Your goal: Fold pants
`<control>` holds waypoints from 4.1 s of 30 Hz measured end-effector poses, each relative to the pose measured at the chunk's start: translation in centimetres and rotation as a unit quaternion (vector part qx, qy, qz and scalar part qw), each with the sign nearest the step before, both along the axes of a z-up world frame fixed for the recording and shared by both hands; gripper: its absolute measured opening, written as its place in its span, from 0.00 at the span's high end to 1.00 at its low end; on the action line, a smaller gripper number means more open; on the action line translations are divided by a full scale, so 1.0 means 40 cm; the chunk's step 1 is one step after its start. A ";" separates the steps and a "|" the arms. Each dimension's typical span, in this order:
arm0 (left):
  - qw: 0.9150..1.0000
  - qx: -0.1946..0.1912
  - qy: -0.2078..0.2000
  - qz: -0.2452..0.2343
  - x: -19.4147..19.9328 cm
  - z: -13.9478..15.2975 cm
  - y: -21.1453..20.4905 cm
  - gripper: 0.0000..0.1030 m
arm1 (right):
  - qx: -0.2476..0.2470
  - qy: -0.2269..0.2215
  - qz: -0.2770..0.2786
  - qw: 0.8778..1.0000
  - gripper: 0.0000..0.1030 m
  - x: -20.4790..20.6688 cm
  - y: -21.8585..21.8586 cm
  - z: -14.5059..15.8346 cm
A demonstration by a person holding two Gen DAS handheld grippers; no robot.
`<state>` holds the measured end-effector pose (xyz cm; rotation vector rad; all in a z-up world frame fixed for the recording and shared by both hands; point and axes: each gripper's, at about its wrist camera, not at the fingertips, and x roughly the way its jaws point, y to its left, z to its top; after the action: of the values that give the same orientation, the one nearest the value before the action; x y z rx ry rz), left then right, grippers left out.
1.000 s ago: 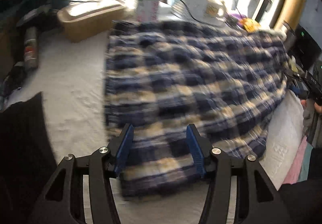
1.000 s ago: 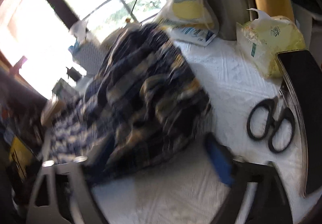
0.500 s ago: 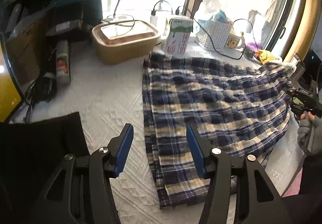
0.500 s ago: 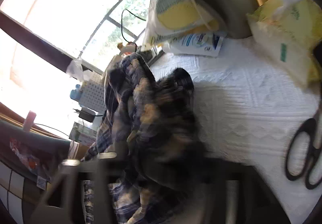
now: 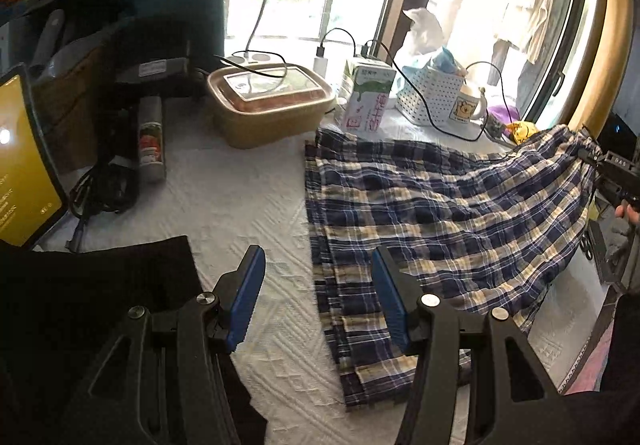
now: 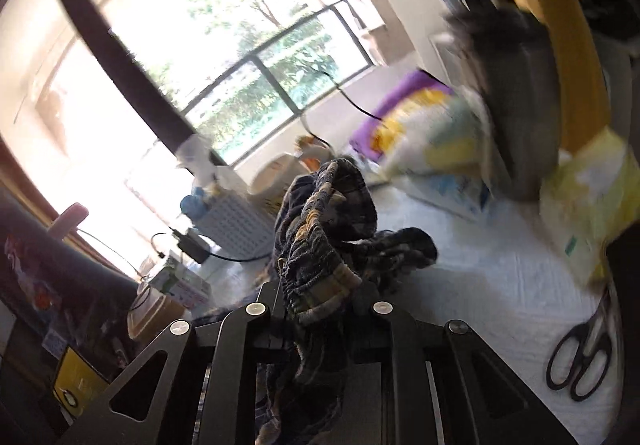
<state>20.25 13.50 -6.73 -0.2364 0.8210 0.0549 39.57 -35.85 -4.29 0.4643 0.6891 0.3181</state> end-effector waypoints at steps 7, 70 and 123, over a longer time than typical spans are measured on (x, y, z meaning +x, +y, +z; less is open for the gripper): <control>1.000 -0.025 -0.015 -0.008 -0.019 -0.004 0.016 0.46 | -0.073 -0.049 0.073 0.993 0.81 -0.040 0.223 0.080; 0.994 -0.027 0.040 -0.096 0.280 -0.046 -0.026 0.82 | -0.147 0.003 0.213 0.966 0.21 -0.074 0.307 -0.130; 0.993 0.034 0.024 -0.114 0.196 -0.004 0.005 0.40 | -0.248 -0.031 0.266 0.931 0.21 -0.162 0.319 -0.083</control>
<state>28.10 13.70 -6.89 -0.0763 0.8886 -0.1269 33.09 -23.07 -7.61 -0.2268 0.7962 0.6435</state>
